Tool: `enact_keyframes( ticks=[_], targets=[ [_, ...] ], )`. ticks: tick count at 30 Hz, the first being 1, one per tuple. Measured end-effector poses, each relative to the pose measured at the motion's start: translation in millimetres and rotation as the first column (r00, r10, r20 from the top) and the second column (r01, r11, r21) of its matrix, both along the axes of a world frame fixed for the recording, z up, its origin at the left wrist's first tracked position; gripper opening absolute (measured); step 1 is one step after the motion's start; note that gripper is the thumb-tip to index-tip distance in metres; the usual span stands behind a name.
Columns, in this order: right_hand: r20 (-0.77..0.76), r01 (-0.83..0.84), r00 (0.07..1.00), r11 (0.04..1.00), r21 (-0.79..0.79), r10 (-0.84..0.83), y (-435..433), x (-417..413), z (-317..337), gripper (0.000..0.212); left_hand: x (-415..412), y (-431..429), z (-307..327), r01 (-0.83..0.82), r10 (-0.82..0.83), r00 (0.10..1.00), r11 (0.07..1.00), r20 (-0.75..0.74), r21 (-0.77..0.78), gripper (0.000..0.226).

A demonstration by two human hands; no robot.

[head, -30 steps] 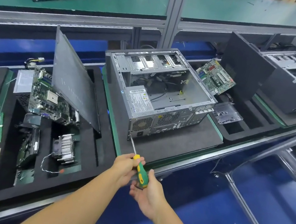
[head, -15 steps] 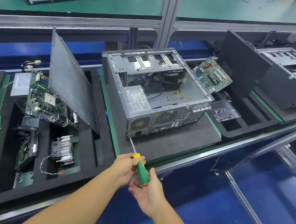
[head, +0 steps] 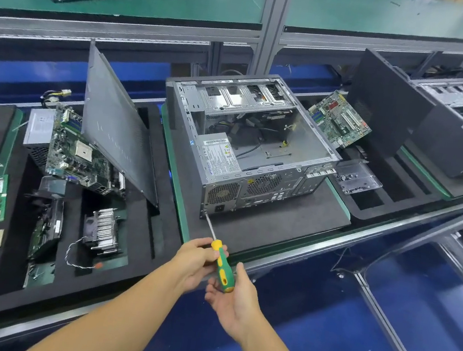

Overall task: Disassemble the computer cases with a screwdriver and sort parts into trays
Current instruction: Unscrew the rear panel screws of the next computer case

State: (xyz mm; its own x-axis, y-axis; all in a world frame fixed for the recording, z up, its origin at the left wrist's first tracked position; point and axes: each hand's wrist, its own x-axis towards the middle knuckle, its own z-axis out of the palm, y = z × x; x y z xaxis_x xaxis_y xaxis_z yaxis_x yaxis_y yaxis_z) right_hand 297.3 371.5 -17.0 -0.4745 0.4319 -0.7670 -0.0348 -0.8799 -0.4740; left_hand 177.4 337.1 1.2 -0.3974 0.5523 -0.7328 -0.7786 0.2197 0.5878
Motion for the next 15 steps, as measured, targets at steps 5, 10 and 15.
enact_keyframes(
  ticks=[5,10,15],
  targets=[
    [0.051,0.010,0.998,0.983,0.181,-0.020,0.8,-0.9,-0.5,0.015,2.3,7.1,0.7,0.167,-0.179,0.975,0.981,-0.133,-0.100,0.036],
    [0.026,-0.055,0.998,0.969,0.240,0.050,1.8,1.3,3.3,0.026,5.3,10.3,-5.0,0.087,-0.146,0.950,0.973,-0.276,-0.215,0.047],
    [0.009,-0.030,1.000,1.000,0.002,0.030,3.8,-0.8,8.8,0.044,-1.2,10.2,-0.9,-0.070,0.070,0.996,0.997,0.062,-0.010,0.040]
  ],
)
